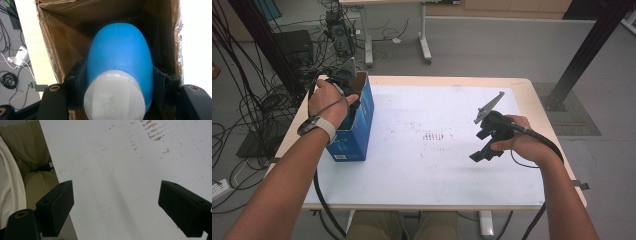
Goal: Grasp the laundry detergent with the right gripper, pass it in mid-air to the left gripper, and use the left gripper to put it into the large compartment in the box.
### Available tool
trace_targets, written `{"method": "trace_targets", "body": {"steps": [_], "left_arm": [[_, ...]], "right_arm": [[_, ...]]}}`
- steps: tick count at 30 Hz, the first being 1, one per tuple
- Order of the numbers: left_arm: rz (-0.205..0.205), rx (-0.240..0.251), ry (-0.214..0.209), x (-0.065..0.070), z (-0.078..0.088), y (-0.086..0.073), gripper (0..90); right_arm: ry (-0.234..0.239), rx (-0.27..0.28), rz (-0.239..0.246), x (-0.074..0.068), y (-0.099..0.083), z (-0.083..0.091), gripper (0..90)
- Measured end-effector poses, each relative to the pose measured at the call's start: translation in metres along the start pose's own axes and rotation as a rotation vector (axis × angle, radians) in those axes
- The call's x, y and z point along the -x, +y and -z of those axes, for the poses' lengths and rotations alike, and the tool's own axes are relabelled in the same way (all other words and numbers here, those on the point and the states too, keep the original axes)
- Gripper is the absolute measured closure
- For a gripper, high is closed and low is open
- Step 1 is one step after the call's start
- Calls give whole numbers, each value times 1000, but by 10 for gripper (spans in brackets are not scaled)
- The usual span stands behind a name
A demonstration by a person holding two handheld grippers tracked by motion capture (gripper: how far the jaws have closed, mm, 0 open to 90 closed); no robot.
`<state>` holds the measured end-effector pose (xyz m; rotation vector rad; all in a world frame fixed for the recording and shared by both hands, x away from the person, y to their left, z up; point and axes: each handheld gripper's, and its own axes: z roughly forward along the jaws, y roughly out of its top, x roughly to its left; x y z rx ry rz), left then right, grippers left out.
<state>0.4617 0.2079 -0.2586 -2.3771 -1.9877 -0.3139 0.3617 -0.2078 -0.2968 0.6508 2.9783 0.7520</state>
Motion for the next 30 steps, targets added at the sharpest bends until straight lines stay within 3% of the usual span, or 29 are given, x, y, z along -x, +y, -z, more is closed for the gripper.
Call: {"method": "trace_targets", "body": {"steps": [30], "left_arm": [[-2,3,-5,0,0,-1,377]], "right_arm": [[1,1,-1,0,-1,-1,131]]}}
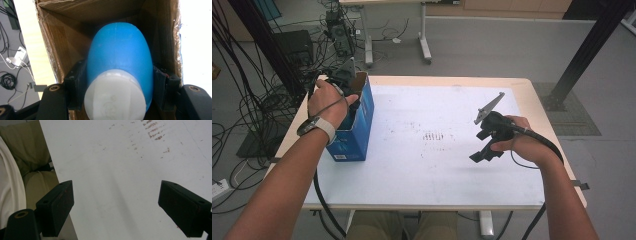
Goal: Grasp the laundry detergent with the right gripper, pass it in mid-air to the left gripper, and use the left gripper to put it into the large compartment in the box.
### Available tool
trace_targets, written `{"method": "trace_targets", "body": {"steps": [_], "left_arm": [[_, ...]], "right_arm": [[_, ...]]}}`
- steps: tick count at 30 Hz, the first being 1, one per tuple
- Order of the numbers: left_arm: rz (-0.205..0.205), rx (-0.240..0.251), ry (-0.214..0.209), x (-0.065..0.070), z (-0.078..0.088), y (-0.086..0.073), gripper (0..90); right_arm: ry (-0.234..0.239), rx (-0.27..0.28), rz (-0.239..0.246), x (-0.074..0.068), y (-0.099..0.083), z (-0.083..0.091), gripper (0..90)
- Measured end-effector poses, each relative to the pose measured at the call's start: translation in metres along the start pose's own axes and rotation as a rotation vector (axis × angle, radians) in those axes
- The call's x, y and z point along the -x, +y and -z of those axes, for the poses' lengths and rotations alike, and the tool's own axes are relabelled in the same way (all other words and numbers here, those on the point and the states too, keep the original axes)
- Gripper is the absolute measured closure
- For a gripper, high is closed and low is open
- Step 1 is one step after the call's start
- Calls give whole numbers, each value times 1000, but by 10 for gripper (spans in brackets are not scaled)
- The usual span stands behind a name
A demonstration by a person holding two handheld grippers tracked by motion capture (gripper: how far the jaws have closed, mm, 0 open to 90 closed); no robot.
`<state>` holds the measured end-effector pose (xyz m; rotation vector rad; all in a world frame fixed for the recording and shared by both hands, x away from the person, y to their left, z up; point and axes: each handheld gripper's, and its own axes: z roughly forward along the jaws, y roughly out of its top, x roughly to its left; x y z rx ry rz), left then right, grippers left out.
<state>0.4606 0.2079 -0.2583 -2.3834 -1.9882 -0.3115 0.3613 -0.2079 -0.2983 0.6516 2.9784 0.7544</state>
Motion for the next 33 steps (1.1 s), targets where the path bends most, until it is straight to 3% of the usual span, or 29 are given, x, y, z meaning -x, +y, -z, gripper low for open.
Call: {"method": "trace_targets", "body": {"steps": [33], "left_arm": [[6,24,-19,-2,0,-2,372]], "right_arm": [[1,-10,7,-2,0,-2,133]]}}
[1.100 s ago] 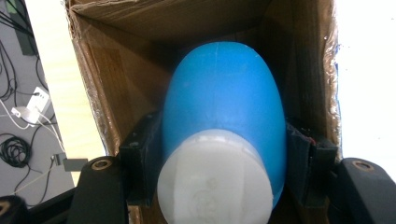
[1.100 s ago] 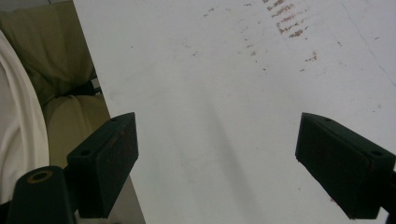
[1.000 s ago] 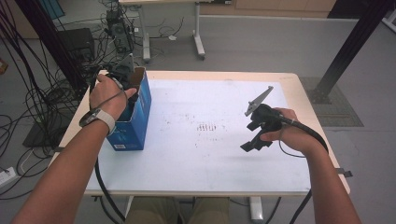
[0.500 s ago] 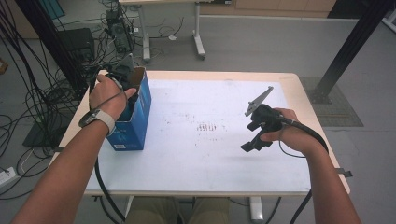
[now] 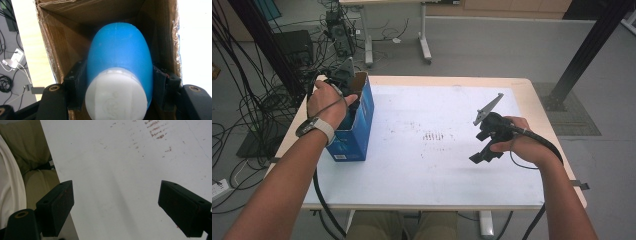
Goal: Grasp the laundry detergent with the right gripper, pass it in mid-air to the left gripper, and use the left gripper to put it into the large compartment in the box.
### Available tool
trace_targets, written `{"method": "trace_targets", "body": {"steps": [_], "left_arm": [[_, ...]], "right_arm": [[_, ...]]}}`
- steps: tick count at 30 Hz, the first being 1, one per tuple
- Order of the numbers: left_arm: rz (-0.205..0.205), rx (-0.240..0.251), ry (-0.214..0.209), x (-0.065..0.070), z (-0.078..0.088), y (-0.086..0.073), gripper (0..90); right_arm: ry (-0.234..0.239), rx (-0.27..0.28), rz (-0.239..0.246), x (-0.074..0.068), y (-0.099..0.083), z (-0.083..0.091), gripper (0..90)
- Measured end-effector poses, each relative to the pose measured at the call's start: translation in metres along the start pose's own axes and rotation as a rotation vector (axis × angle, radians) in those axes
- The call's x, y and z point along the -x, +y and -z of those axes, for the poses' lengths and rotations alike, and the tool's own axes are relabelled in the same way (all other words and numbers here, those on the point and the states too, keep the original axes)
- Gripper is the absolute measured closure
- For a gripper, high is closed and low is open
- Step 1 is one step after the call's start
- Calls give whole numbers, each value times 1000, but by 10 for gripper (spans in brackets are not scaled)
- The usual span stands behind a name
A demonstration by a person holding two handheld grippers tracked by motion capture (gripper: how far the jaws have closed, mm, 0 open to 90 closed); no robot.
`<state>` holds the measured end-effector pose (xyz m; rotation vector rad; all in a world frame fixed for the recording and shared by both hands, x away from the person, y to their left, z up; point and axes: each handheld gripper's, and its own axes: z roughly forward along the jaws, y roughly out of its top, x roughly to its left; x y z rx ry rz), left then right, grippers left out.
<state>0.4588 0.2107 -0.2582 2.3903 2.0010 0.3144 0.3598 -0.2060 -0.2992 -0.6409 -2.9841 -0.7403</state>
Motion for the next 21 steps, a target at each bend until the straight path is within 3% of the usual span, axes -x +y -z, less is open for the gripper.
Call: {"method": "trace_targets", "body": {"steps": [11,21], "left_arm": [[-13,11,-3,-4,-2,-1,287],[-25,4,-94,-16,-2,-1,227]], "right_arm": [[-4,-1,2,-1,0,1,132],[-5,-7,4,-2,2,0,132]]}}
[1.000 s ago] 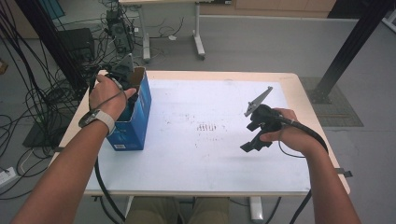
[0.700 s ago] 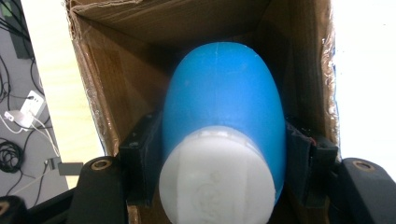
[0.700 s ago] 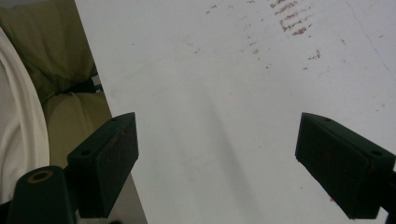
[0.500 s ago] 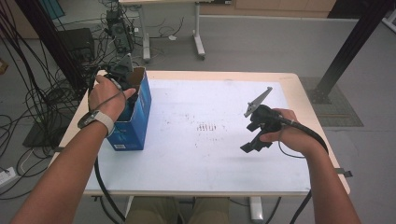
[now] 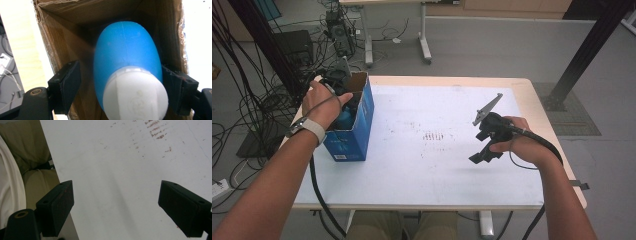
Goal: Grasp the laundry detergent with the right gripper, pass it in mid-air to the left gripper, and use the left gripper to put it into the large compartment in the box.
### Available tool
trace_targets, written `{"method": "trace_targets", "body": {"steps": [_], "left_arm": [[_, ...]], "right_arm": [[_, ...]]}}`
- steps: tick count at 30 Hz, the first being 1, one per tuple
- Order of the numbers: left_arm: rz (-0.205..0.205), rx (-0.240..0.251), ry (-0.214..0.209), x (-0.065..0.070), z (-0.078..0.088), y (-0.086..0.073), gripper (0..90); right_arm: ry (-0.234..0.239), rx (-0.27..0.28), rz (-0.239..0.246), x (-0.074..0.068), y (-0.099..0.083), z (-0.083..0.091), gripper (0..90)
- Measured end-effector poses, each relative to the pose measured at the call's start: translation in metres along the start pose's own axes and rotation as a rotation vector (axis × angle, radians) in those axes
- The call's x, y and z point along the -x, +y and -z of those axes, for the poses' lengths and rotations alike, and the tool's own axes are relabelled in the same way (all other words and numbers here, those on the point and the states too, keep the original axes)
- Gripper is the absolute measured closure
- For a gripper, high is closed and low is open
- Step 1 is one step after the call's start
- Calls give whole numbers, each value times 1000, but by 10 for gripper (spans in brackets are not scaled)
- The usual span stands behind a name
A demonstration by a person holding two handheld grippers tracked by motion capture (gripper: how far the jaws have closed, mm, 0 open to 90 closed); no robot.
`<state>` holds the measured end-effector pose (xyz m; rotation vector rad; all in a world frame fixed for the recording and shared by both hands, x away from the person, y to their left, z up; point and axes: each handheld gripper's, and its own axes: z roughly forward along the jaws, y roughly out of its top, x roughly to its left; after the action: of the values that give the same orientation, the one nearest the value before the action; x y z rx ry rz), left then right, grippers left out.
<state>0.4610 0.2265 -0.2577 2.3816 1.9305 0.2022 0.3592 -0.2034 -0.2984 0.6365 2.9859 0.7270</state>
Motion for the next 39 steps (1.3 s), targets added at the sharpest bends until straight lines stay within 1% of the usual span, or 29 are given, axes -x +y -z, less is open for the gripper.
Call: {"method": "trace_targets", "body": {"steps": [3,4,5,6,7,10,13,15,18,20,22,25,27,29,30,33,36,39], "left_arm": [[-5,-6,-17,-1,1,0,221],[-6,-8,-25,-1,3,0,196],[-5,-9,-18,-1,4,0,200],[-9,-9,-12,0,6,0,185],[-12,-9,-13,-1,7,0,176],[-7,-7,-21,-3,12,0,105],[4,-9,-51,-7,16,-1,104],[5,-9,-54,-10,18,-1,103],[12,-3,-83,-14,23,-2,91],[9,0,-105,-15,27,-3,90],[1,5,-112,-15,33,-2,85],[-16,8,-130,-15,44,-1,83],[-35,8,-134,-14,51,-1,83],[-56,-8,-152,-12,58,1,77],[-74,-15,-157,-10,62,1,70],[-113,-23,-181,-6,71,3,66],[-147,-10,-185,1,82,3,66],[-174,1,-167,9,92,3,66]], "right_arm": [[1,-1,5,-1,2,-1,132],[1,-2,7,-1,3,-1,132],[2,-3,8,-1,3,-2,132],[1,-5,6,-1,4,-2,132],[1,-5,6,-2,4,-2,132],[0,-5,7,-2,4,-2,132],[1,-6,6,-2,3,-2,132],[1,-6,3,-3,2,-2,132],[0,-8,1,-3,1,-2,132],[-1,-8,2,-3,1,-1,132],[-2,-8,3,-3,1,-1,132],[-5,-8,1,-4,2,0,132],[-7,-7,4,-4,2,1,132],[-9,-5,5,-5,2,2,132],[-10,-5,6,-5,2,3,132],[-13,-3,3,-6,2,5,132],[-17,-4,2,-7,1,6,131],[-18,-3,-3,-8,0,8,131]]}}
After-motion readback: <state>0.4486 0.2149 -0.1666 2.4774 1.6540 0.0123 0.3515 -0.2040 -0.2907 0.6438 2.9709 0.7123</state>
